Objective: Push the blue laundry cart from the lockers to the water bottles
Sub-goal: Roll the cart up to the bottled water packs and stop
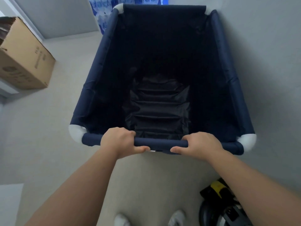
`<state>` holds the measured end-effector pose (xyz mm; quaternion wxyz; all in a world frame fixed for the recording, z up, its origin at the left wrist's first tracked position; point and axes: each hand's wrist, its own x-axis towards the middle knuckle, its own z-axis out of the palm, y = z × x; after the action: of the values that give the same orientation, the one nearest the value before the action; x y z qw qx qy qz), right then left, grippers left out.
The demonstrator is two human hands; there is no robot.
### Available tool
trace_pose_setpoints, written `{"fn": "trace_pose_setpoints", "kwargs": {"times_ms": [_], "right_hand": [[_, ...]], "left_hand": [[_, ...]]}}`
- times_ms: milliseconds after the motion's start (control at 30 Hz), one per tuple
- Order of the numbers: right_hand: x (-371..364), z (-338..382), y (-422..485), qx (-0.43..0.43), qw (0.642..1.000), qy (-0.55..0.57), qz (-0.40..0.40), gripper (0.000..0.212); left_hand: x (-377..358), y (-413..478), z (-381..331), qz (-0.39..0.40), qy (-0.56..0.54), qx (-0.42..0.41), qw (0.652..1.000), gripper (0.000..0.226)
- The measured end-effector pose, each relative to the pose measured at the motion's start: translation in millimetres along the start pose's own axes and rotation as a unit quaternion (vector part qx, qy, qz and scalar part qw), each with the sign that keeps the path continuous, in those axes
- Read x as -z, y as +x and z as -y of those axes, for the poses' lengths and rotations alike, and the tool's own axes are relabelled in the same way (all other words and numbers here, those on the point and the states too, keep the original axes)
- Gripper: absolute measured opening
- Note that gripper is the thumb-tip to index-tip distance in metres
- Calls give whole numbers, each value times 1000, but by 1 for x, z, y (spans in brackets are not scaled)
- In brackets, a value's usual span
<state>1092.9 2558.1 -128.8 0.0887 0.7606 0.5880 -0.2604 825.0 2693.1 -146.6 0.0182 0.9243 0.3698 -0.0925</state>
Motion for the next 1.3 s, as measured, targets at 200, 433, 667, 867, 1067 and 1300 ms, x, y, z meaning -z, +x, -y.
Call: {"fn": "trace_pose_setpoints", "kwargs": {"times_ms": [200,433,667,867,1067,1300], "right_hand": [[23,-6,22,-4,1000,-12,23,95],[48,-11,50,-23,999,-2,29,87],[80,4,96,31,998,5,50,89],[84,4,130,81,996,-46,13,105],[99,-13,156,95,993,-50,48,94],[112,-34,176,114,991,-45,43,99]], "left_hand": [[3,27,5,5,-10,6,1000,88],[9,66,17,18,-35,8,999,80],[16,100,22,23,-63,32,997,79],[21,125,23,34,-83,44,995,117],[29,141,17,36,-71,77,994,121],[30,158,5,35,-65,92,993,111]]}}
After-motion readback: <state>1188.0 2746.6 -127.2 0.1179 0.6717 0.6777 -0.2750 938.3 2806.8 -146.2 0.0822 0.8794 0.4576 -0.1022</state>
